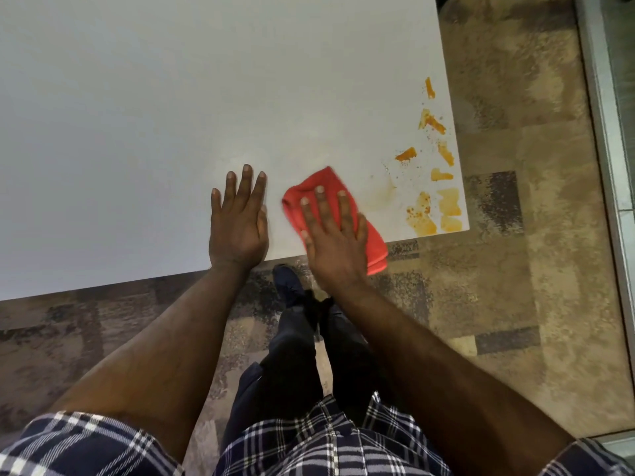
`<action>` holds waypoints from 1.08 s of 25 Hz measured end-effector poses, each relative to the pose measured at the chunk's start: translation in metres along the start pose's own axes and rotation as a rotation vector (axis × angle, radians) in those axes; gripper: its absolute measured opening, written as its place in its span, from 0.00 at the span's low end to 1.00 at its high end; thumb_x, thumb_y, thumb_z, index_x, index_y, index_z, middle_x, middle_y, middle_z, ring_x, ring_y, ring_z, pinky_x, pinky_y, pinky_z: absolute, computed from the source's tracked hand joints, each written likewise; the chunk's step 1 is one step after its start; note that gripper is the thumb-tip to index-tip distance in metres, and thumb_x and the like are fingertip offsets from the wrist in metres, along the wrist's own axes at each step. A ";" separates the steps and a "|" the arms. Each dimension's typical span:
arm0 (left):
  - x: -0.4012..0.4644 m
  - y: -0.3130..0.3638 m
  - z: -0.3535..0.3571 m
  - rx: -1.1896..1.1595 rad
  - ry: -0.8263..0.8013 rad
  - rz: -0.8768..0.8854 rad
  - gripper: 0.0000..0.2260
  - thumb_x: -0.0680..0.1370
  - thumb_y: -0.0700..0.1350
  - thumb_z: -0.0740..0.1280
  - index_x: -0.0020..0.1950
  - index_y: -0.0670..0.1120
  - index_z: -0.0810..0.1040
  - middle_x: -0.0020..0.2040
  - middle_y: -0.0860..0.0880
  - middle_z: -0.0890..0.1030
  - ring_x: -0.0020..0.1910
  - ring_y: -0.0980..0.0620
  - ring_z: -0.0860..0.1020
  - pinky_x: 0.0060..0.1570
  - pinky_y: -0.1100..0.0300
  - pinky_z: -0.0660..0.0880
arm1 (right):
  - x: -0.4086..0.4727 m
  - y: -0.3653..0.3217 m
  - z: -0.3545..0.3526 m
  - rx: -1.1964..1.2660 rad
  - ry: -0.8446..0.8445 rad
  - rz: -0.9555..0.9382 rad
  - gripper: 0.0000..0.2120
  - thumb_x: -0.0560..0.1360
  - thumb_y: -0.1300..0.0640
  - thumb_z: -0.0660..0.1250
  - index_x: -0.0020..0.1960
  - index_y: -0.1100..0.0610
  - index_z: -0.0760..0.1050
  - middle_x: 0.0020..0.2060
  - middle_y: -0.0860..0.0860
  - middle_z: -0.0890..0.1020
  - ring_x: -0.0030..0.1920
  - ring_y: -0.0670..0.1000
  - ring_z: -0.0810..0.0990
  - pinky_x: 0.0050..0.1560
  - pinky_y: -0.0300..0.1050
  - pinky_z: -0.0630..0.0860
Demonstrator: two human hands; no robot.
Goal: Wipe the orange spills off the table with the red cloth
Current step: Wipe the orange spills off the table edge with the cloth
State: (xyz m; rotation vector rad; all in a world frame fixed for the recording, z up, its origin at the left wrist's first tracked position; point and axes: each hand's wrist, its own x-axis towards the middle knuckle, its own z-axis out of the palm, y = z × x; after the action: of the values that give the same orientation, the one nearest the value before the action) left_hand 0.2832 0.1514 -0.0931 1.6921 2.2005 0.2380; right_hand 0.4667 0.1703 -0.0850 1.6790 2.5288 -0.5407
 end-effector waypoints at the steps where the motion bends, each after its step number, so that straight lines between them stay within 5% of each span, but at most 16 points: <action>1: 0.000 0.000 0.000 0.003 0.002 -0.001 0.25 0.84 0.45 0.52 0.81 0.49 0.56 0.82 0.47 0.53 0.81 0.43 0.49 0.77 0.42 0.46 | -0.004 -0.010 0.005 -0.027 -0.006 -0.054 0.32 0.81 0.45 0.53 0.79 0.47 0.42 0.80 0.49 0.45 0.78 0.57 0.40 0.73 0.62 0.40; 8: 0.000 -0.001 0.002 0.005 -0.014 -0.009 0.25 0.83 0.47 0.51 0.81 0.50 0.55 0.82 0.48 0.52 0.81 0.44 0.49 0.77 0.42 0.46 | 0.009 0.061 -0.014 -0.018 0.045 0.168 0.28 0.81 0.42 0.47 0.79 0.44 0.42 0.80 0.47 0.45 0.78 0.55 0.41 0.73 0.63 0.45; 16: 0.007 0.007 0.007 0.077 -0.013 -0.027 0.25 0.84 0.52 0.48 0.82 0.51 0.52 0.83 0.47 0.50 0.81 0.43 0.46 0.77 0.39 0.44 | 0.022 0.009 -0.002 0.008 0.020 0.035 0.31 0.81 0.44 0.50 0.78 0.44 0.40 0.79 0.47 0.43 0.78 0.55 0.39 0.73 0.61 0.41; 23: 0.024 0.019 0.011 0.069 -0.003 -0.015 0.24 0.84 0.52 0.48 0.82 0.53 0.53 0.83 0.47 0.51 0.81 0.42 0.48 0.76 0.37 0.45 | 0.032 0.106 -0.036 0.016 0.111 0.313 0.28 0.82 0.43 0.49 0.78 0.43 0.42 0.80 0.47 0.45 0.79 0.57 0.44 0.73 0.66 0.48; 27: 0.024 0.017 0.012 0.074 0.002 -0.020 0.24 0.85 0.52 0.49 0.81 0.53 0.53 0.82 0.48 0.51 0.81 0.42 0.48 0.76 0.38 0.45 | 0.017 0.082 -0.025 0.030 0.090 0.322 0.29 0.81 0.44 0.50 0.79 0.43 0.41 0.80 0.47 0.43 0.78 0.57 0.41 0.72 0.67 0.48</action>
State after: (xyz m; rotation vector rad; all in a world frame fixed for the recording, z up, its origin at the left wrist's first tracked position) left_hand 0.2980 0.1783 -0.1027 1.7074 2.2525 0.1550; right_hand 0.5374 0.2213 -0.0870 2.1086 2.2437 -0.4864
